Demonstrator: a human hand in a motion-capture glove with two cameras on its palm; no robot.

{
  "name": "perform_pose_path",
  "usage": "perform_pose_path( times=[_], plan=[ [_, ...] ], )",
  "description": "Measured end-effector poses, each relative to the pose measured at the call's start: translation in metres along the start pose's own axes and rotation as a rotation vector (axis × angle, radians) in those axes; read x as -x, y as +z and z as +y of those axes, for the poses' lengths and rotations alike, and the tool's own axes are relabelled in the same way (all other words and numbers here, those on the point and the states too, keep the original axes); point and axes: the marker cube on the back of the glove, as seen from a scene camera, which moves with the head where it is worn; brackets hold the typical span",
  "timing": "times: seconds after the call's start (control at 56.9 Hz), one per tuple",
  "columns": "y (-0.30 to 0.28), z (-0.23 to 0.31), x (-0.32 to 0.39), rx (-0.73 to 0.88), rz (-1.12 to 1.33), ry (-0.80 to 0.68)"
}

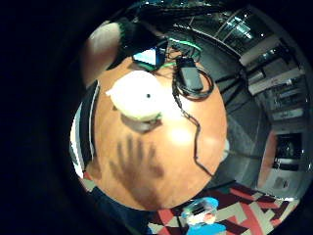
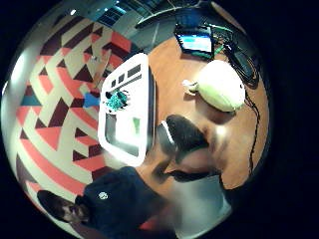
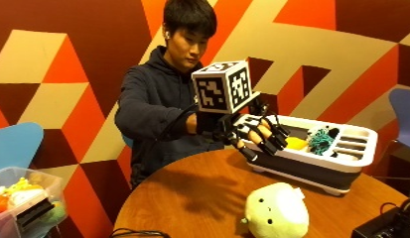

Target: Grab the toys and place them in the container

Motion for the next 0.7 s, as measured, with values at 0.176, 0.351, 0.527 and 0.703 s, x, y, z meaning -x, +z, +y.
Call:
perform_pose_path(
  times=[0.176, 0.351, 0.527, 0.703],
  plan=[
    [0.026, -0.024, -0.01, 0.005, 0.021, 0.015],
    [0.056, -0.042, -0.016, 0.006, 0.019, 0.035],
    [0.074, -0.053, -0.018, -0.037, 0.003, 0.016],
    [0.077, -0.056, -0.014, -0.11, 0.062, 0.0]
  ],
)
